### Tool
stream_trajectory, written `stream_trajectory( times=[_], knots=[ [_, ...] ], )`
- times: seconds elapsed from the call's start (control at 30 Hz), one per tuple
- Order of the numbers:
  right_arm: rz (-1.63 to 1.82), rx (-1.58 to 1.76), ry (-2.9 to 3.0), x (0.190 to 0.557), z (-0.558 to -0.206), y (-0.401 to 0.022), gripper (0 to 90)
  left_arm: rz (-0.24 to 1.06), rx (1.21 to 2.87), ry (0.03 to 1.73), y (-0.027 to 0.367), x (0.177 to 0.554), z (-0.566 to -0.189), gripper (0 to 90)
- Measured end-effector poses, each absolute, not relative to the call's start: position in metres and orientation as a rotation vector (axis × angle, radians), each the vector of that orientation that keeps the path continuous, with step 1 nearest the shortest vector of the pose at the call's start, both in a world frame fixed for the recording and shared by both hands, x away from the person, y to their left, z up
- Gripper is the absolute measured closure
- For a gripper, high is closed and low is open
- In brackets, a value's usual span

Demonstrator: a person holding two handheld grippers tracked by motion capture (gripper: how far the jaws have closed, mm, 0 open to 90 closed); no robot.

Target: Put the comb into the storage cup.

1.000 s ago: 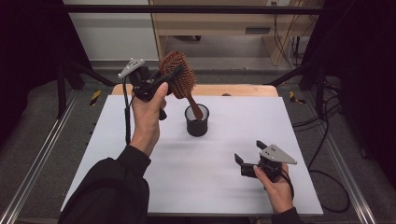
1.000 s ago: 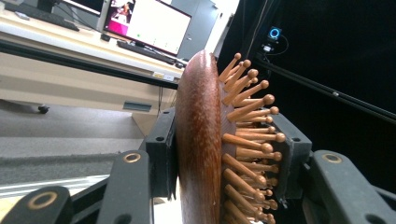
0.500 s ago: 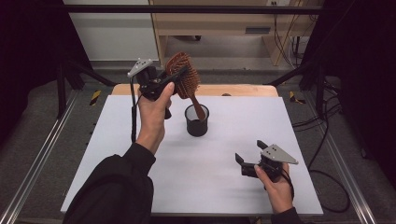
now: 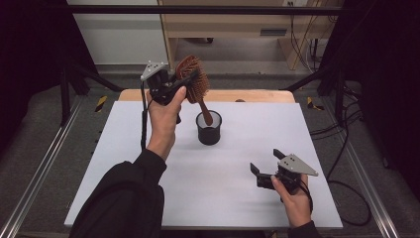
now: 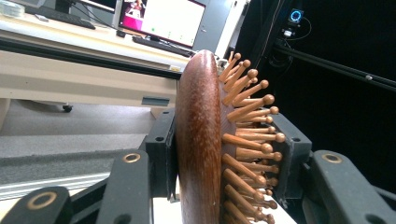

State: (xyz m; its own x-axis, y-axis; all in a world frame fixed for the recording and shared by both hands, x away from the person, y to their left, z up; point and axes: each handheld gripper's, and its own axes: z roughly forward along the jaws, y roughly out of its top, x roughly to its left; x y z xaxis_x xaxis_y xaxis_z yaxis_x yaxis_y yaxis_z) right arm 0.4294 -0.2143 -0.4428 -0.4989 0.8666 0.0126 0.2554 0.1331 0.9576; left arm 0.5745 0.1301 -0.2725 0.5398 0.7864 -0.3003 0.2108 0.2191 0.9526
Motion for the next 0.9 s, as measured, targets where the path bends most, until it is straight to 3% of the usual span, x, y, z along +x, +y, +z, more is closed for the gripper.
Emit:
stream_trajectory(
  times=[0.9],
  knots=[
    [1.387,1.069,1.848,0.4294,-0.4431,-0.2137,4.4,0.533,1.361,0.950,0.1253,0.5786,-0.2801,51.8]
  ],
)
